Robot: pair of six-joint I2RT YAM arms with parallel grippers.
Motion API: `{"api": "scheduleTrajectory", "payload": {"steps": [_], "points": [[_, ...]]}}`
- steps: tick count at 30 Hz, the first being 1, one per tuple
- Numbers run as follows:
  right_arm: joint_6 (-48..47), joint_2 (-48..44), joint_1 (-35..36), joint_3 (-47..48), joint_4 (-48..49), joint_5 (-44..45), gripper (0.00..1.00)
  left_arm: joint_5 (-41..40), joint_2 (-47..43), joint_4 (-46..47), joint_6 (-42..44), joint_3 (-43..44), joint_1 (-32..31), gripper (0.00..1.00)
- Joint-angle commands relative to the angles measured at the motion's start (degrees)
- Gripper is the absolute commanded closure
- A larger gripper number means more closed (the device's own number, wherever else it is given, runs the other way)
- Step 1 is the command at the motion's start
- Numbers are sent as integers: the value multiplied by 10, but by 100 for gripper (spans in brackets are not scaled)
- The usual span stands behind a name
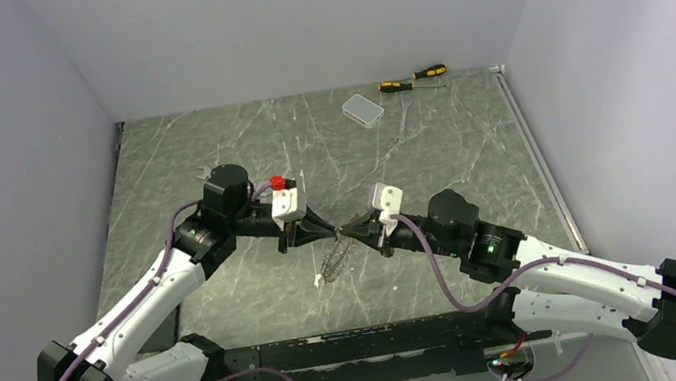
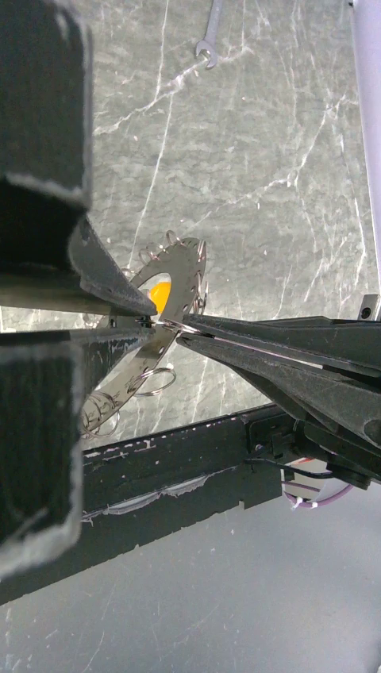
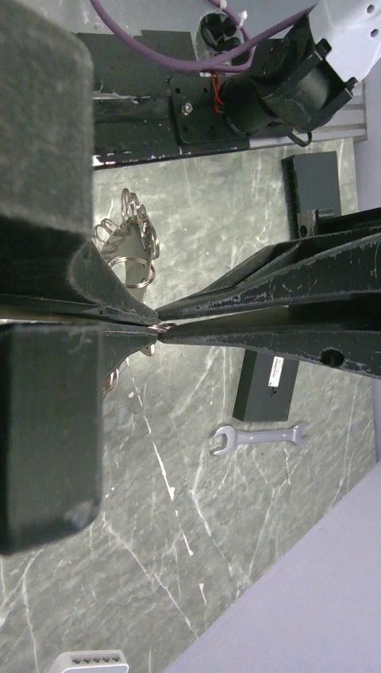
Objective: Put the keys on the keyring
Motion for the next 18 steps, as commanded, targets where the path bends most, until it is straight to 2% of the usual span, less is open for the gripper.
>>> {"api": "scheduleTrajectory", "payload": {"steps": [1, 4, 18], "points": [[7, -5, 1, 10, 57, -3, 100, 16, 3, 10, 2, 10, -3, 91], [8, -5, 1, 9, 60, -4, 100, 18, 6, 11, 0, 11, -4, 100], [37, -26, 1, -19, 128, 10, 100, 32, -3, 45, -25, 4, -5, 100]]}}
